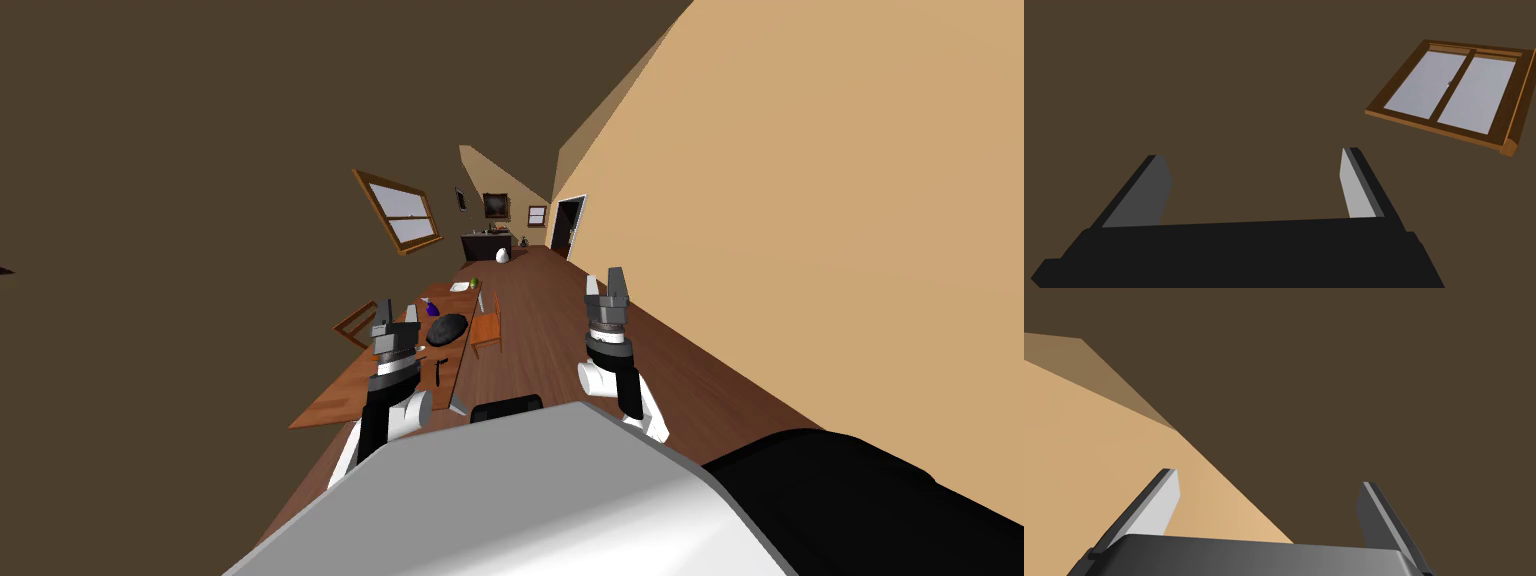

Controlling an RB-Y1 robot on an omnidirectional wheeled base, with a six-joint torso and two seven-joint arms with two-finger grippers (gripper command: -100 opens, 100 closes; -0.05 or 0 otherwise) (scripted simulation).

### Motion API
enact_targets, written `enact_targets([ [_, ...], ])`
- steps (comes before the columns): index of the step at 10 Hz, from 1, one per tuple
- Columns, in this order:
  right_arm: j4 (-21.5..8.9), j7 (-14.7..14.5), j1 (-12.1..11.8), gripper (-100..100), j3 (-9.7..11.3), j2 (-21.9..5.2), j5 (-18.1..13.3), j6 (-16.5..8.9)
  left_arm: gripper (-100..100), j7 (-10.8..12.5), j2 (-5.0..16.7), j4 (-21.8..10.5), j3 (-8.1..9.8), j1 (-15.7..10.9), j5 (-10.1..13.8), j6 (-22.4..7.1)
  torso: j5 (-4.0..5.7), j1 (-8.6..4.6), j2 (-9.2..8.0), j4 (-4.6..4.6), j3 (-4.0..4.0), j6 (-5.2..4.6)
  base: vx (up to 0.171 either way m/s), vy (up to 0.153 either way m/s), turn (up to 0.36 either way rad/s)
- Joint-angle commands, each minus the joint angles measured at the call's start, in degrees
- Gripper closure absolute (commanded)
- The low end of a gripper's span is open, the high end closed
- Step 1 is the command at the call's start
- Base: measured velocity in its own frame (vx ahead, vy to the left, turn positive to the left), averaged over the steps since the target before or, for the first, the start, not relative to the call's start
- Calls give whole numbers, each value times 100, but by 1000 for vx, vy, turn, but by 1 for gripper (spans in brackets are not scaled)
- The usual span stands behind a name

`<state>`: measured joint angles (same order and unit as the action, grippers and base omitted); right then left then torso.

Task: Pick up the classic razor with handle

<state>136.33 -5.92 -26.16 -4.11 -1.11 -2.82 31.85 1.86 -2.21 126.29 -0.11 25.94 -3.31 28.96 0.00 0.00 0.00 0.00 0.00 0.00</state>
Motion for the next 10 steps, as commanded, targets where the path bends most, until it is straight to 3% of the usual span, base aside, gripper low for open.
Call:
enact_targets([
  [1, 0, 0, 0, 0, 0, 0, 0, 0, -100, 42, 177, -132, 31, -42, 119, -49, 0, 0, 0, 0, 0, 0, -1, 3, -38],
  [7, 0, 0, 0, 0, 0, 0, 0, 0, -100, 294, 686, -928, 217, -302, 839, -355, -2, 6, 1, 0, 1, -1, -2, 10, -58],
  [8, 0, 0, 0, 0, 0, 0, 0, 0, -100, 294, 686, -968, 217, -302, 839, -355, -2, 6, 1, 0, 1, -1, -2, 7, -19],
  [10, 0, 0, 0, 0, 0, 0, 0, 0, -100, 417, 805, -1320, 306, -432, 1194, -508, -1, 4, 0, 0, 0, 1, -3, 5, -63],
])
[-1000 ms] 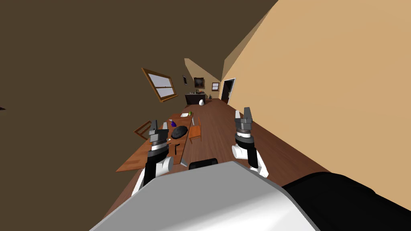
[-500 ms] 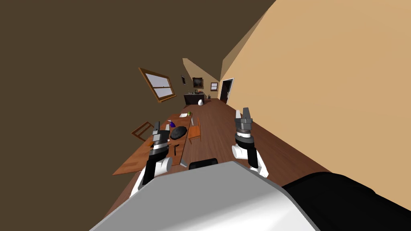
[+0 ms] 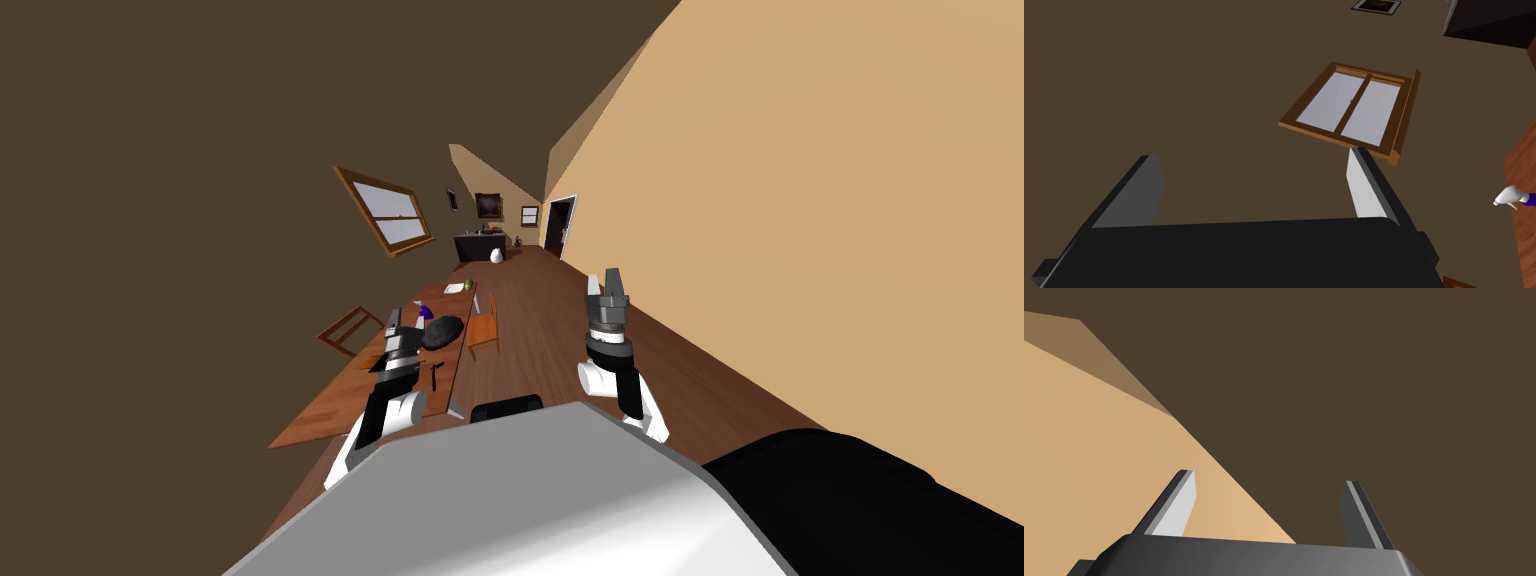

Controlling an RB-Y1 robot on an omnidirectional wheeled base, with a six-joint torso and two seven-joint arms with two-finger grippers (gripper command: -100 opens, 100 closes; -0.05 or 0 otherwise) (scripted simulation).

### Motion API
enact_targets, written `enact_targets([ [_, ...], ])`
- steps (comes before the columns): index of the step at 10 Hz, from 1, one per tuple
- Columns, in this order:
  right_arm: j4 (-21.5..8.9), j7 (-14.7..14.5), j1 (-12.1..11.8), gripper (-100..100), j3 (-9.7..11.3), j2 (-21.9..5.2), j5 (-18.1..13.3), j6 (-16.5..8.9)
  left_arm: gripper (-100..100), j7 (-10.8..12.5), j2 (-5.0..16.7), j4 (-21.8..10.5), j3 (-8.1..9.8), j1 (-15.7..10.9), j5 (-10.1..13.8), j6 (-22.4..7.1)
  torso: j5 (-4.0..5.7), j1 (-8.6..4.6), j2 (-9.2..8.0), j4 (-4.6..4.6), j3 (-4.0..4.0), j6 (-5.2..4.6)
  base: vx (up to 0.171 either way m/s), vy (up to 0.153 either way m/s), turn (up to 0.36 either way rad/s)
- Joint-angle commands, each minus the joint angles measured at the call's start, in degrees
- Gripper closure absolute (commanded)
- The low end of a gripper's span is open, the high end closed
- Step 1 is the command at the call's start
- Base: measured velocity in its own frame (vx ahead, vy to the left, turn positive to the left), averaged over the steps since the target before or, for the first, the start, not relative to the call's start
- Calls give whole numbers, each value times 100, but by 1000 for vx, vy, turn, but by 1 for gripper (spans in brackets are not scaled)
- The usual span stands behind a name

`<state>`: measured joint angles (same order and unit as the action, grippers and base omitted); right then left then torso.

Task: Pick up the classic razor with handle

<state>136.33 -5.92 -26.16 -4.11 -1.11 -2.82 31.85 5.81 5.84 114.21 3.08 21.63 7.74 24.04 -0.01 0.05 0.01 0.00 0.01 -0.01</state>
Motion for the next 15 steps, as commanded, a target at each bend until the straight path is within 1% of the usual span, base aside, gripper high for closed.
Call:
enact_targets([
  [1, 0, 0, 0, 0, 0, 0, 0, 0, -100, 22, 0, -175, -13, -2, 89, -16, 0, 0, 0, 0, 0, 0, -2, 7, -42],
  [3, 0, 0, 0, 0, 0, 0, 0, 0, -100, 162, 97, -565, 88, -149, 488, -188, 0, -1, -2, 0, -1, 1, -4, 6, -80],
  [4, 0, 0, 0, 0, 0, 0, 0, 0, -100, 162, 97, -645, 88, -149, 488, -188, 0, -1, -1, 0, -1, 0, -3, 7, -41],
  [6, 0, 0, 0, 0, 0, 0, 0, 0, -100, 313, 180, -1035, 198, -309, 878, -376, 0, -1, 0, 0, 0, 0, -3, 8, -91],
  [7, 0, 0, 0, 0, 0, 0, 0, 0, -100, 313, 180, -1161, 198, -309, 923, -376, 0, 1, 0, 0, 0, 0, -2, 12, -34],
  [8, 0, 0, 0, 0, 0, 0, 0, 0, -100, 393, 219, -1351, 257, -394, 1152, -475, 0, 0, 0, 0, 0, 2, -3, 9, -50],
  [9, 0, 0, 0, 0, 0, 0, 0, 0, -100, 393, 219, -1434, 257, -394, 1152, -475, 0, 0, 0, 0, 0, 1, -2, 7, -44],
  [10, 0, 0, 0, 0, 0, 0, 0, 0, -100, 475, 256, -1614, 317, -481, 1386, -577, 0, -1, -1, 0, -1, 2, -3, 8, -68],
  [11, 0, 0, 0, 0, 0, 0, 0, 0, -100, 558, 293, -1849, 379, -570, 1546, -682, 0, 0, 0, 0, 0, 1, -5, 12, -129],
  [12, 0, 0, 0, 0, 0, 0, 0, 0, -100, 558, 293, -2008, 379, -570, 1626, -682, 0, 1, -1, 0, -1, 1, -4, 12, -46],
  [13, 0, 0, -1, 0, 0, 0, 0, 0, -100, 643, 329, -2165, 442, -661, 1844, -789, 0, 2, -2, 0, -1, 4, -3, 12, -62],
  [14, 0, 0, 0, 0, 0, 0, 0, 0, -100, 643, 329, -2306, 442, -661, 1869, -789, 0, 2, 0, 0, 0, 1, -2, 11, -40],
  [15, 0, 0, -1, 0, 0, 0, 0, 0, -100, 729, 365, -2491, 506, -754, 2115, -897, 0, 1, -1, 0, 0, 3, -4, 12, -75],
])
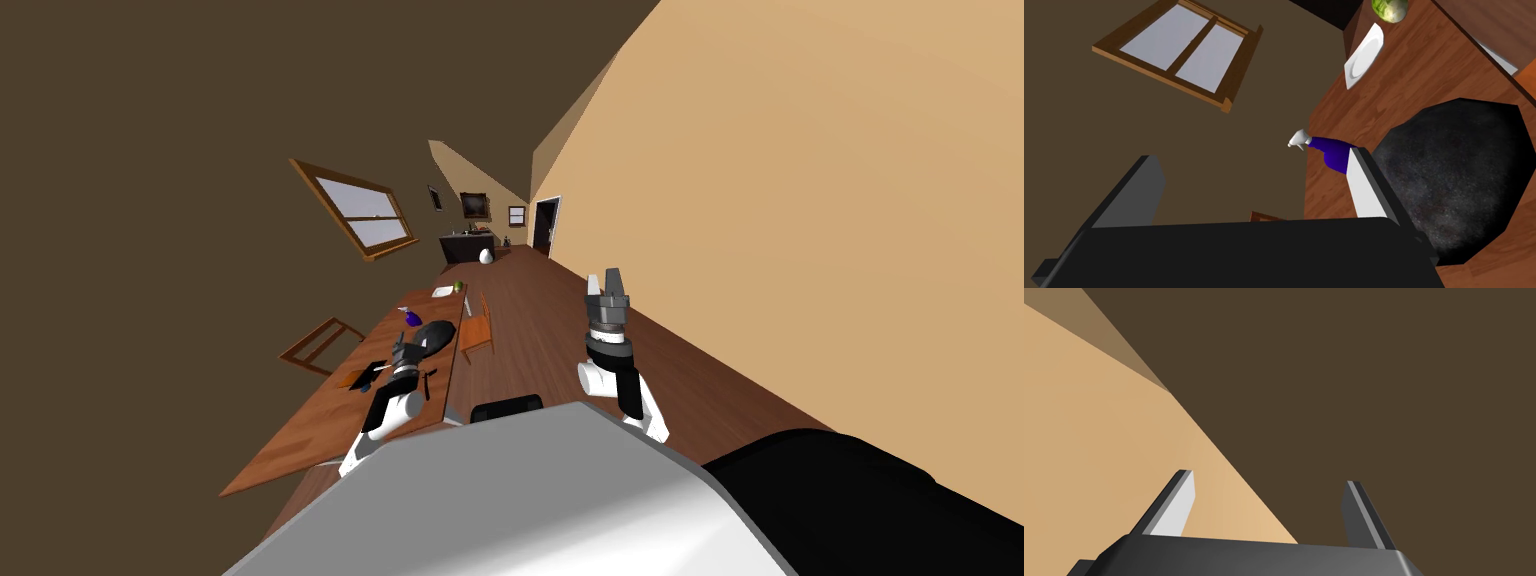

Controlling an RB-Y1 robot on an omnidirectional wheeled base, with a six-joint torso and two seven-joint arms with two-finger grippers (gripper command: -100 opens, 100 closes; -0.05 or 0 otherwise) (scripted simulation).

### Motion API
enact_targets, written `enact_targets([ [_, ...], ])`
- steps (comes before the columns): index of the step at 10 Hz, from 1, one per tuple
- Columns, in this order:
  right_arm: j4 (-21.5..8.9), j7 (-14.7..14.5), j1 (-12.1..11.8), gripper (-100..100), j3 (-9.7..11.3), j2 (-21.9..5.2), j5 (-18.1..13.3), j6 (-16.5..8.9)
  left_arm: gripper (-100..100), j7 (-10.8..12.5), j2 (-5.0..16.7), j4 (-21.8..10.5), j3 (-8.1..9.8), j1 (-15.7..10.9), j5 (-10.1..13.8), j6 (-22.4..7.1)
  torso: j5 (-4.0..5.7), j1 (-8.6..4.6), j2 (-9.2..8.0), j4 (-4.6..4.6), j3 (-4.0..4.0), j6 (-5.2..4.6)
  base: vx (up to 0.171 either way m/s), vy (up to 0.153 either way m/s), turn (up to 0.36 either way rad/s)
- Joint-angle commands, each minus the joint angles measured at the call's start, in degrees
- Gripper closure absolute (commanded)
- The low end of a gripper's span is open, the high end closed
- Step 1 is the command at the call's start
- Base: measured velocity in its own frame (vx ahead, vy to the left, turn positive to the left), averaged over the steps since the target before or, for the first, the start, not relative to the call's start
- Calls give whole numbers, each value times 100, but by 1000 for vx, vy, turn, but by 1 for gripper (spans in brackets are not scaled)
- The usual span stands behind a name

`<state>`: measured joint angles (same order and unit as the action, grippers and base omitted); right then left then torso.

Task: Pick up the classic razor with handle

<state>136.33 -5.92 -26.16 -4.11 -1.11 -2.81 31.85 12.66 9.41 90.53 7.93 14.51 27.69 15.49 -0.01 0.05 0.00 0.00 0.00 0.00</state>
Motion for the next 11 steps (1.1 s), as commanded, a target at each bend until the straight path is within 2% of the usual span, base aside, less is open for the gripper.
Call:
enact_targets([
  [1, 0, 0, 0, 0, 0, 0, 0, 0, -100, 43, 8, -244, 21, -41, 120, -42, 0, 0, 0, 0, 0, 0, -4, 10, -41],
  [2, 0, 0, 0, 0, 0, 0, 0, 0, -100, 130, 43, -431, 86, -135, 368, -153, 0, -1, -1, 0, 0, 2, -4, 11, -68],
  [3, 0, 0, 0, 0, 0, 0, 0, 0, -100, 130, 43, -556, 86, -135, 368, -153, 0, 0, 0, 0, 0, 0, -3, 13, -41],
  [4, 0, 0, 0, 0, 0, 0, 0, 0, -100, 216, 79, -708, 151, -230, 617, -264, 0, -1, 0, 0, 0, 2, -5, 11, -75],
  [5, 0, 0, 0, 0, 0, 0, 0, 0, -100, 216, 79, -872, 151, -230, 618, -264, 0, 1, 0, 0, 0, 0, -3, 13, -43],
  [6, 0, 0, 0, 0, 0, 0, 0, 0, -100, 302, 115, -1065, 217, -325, 867, -376, 0, 0, 0, 0, 0, 2, -4, 15, -77],
  [8, 0, 0, 0, 0, 0, 0, 0, 0, -100, 302, 115, -1193, 217, -325, 867, -376, 0, 0, -1, 0, 0, 2, -3, 10, -14],
  [9, 0, 0, -1, 0, 0, 0, 0, 0, -100, 388, 153, -1431, 282, -420, 1115, -488, 1, -2, 0, 0, 0, 2, -3, 7, -95],
  [10, 0, 0, 0, 0, 0, 0, 0, 0, -100, 388, 153, -1515, 282, -420, 1115, -488, 1, -1, 0, 0, 0, 0, -3, 13, -36],
  [11, 0, 0, -1, 0, 0, 0, 0, 0, -100, 473, 191, -1747, 348, -516, 1361, -600, 0, -1, 0, 0, 0, 2, -4, 16, -63],
])
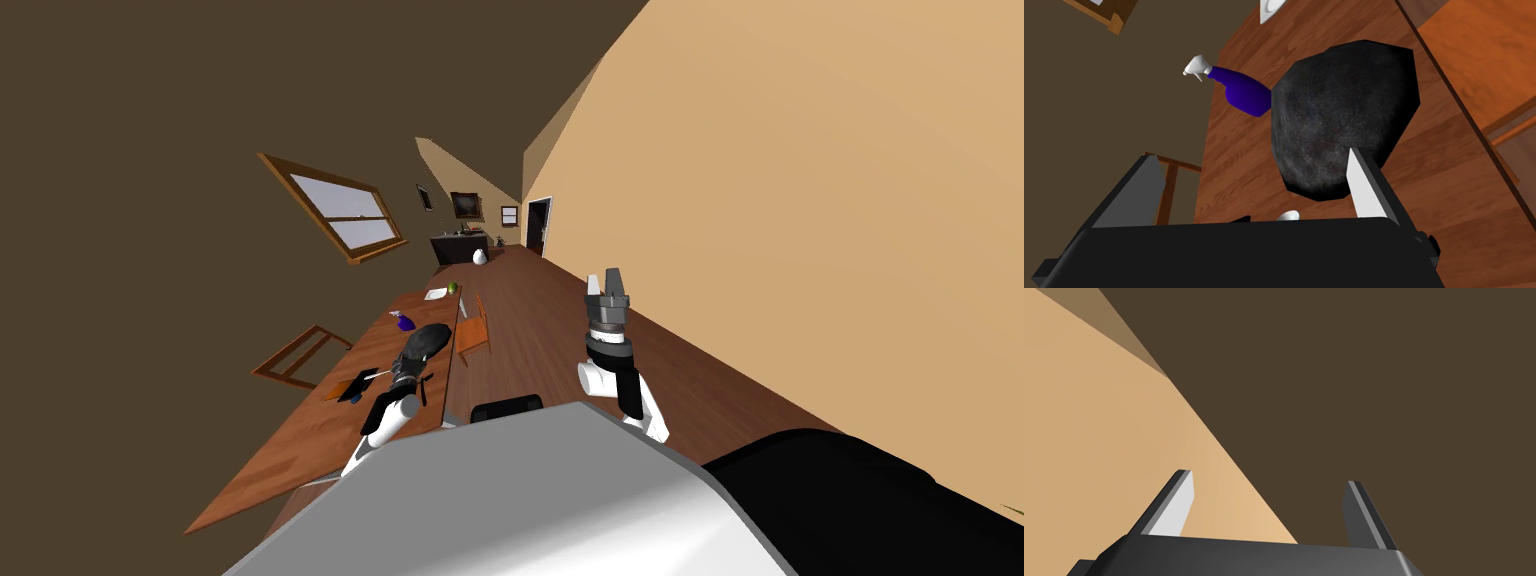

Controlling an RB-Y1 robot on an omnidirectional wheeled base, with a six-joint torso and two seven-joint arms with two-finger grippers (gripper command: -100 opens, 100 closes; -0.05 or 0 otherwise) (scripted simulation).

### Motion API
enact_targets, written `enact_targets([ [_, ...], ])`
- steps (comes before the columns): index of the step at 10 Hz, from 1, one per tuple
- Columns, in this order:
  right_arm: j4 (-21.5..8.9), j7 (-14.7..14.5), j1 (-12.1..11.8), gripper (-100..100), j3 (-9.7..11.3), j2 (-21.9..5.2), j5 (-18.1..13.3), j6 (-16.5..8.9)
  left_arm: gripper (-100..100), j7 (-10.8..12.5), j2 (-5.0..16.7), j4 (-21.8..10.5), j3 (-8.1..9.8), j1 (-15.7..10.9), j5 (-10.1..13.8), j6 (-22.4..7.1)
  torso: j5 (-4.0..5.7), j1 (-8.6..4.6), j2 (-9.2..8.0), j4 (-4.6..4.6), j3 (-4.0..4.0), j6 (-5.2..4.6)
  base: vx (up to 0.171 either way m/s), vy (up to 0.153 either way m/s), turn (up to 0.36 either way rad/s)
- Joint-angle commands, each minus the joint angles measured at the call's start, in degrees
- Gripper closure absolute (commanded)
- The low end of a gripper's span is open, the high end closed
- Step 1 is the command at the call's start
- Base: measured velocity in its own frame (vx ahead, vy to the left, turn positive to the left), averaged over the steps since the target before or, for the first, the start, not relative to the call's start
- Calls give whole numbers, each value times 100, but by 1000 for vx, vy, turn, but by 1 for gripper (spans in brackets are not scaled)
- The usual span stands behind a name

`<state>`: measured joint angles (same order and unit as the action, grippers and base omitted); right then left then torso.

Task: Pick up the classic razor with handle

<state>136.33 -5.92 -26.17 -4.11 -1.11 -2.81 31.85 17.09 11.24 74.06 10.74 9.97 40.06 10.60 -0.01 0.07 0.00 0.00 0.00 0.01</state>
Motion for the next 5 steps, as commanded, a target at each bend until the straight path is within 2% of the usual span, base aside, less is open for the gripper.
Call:
enact_targets([
  [1, 0, 0, 0, 0, 0, 0, 0, 0, -100, 30, 7, -192, 67, -62, 124, -111, 0, 0, 0, 0, 0, 0, -4, 14, -35],
  [2, 0, 0, 0, 0, 0, 0, 0, 0, -100, 114, 47, -482, 131, -157, 367, -223, 0, 0, 0, 0, 0, 1, -7, 14, -57],
  [3, 0, 0, 0, 0, 0, 0, 0, 0, -100, 114, 47, -516, 131, -157, 367, -223, 0, -2, -1, 0, 0, 0, -5, 11, -46],
  [5, 0, 0, 0, 0, 0, 0, 0, 0, -100, 278, 128, -979, 256, -344, 791, -442, 0, 0, -1, 0, -1, 0, -6, 18, -96],
])
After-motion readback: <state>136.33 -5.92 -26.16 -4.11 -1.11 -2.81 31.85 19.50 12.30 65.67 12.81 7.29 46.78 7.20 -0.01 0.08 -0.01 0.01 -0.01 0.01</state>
